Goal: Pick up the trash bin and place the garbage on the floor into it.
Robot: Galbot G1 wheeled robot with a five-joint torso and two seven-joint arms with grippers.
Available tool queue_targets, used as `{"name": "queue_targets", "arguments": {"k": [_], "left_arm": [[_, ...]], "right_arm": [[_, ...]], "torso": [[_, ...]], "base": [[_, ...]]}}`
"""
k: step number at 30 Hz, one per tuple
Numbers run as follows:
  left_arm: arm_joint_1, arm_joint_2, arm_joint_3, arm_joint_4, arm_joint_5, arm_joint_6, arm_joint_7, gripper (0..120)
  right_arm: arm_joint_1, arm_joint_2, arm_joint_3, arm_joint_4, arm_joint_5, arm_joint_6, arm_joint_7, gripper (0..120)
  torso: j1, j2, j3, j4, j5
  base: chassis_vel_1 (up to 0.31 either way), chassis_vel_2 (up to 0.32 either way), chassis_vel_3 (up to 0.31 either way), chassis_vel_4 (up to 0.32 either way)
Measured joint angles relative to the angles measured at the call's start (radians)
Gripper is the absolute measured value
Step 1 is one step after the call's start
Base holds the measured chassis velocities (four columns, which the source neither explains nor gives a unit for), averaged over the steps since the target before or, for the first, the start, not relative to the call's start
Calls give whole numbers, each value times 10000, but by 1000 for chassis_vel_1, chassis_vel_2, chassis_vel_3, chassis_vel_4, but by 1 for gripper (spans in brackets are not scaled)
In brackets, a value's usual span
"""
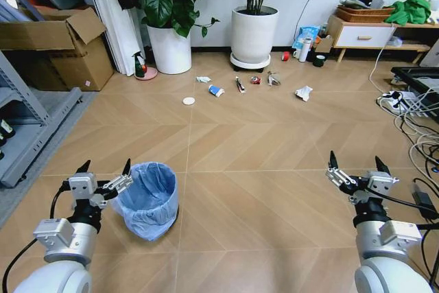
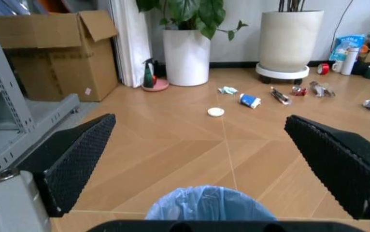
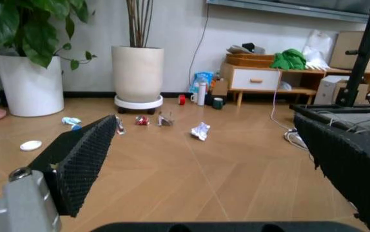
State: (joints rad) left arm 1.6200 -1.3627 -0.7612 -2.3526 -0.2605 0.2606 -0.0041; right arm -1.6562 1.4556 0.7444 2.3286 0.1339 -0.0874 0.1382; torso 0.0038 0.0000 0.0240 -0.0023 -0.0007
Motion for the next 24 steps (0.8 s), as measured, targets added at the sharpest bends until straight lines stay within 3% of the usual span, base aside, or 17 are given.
{"name": "queue_targets", "arguments": {"k": [24], "left_arm": [[-90,422,-67,-2,-678,461,-177,100]], "right_arm": [[59,-95,-80,-29,3,-52,-20,100]], "torso": [[0,0,0,1,0]], "base": [[0,0,0,0]]}}
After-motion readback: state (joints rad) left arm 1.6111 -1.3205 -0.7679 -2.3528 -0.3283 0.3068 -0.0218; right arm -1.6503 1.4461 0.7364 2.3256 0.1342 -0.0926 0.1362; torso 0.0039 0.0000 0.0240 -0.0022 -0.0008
